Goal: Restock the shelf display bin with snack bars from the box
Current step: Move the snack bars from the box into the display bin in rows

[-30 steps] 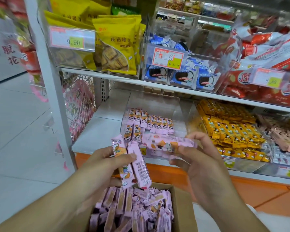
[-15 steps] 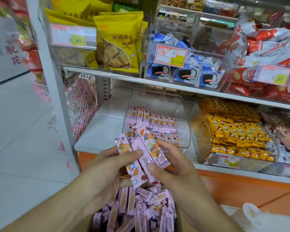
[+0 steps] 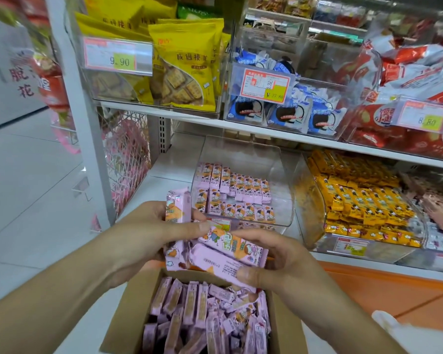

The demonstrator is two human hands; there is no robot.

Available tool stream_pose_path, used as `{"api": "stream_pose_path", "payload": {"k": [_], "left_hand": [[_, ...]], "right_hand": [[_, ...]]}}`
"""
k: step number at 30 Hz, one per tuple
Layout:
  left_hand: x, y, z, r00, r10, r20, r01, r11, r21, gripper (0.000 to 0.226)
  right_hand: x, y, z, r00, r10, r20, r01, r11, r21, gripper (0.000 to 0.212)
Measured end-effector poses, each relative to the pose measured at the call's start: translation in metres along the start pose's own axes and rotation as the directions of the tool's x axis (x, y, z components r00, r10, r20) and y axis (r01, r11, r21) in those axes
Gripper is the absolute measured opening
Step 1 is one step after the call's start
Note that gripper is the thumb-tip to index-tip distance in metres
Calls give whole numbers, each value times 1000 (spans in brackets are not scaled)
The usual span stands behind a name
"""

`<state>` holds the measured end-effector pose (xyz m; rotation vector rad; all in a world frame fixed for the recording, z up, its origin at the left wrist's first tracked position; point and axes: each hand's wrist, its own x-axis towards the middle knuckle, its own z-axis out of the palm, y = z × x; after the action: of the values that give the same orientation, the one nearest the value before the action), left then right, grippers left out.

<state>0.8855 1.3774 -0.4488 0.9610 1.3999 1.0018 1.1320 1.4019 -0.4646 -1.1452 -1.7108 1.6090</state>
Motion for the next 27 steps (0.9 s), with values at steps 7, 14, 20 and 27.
{"api": "stream_pose_path", "payload": {"k": [7, 14, 20, 27], "left_hand": [[9, 7, -16, 973, 39, -229, -56, 996, -70, 22], [6, 5, -15, 976, 69, -206, -50, 994, 94, 25], [8, 12, -13, 986, 82, -144, -46, 971, 236, 24], [22, 17, -23, 985, 71, -156, -20, 952, 307, 20]], "right_hand": [[4, 3, -23, 992, 84, -98, -60, 971, 230, 50], [10, -3, -15, 980, 193, -40, -117, 731, 673, 52], [32, 2, -24, 957, 135, -257, -56, 954, 294, 29], [133, -17, -58, 863, 8, -506, -34, 998, -43, 22]]}}
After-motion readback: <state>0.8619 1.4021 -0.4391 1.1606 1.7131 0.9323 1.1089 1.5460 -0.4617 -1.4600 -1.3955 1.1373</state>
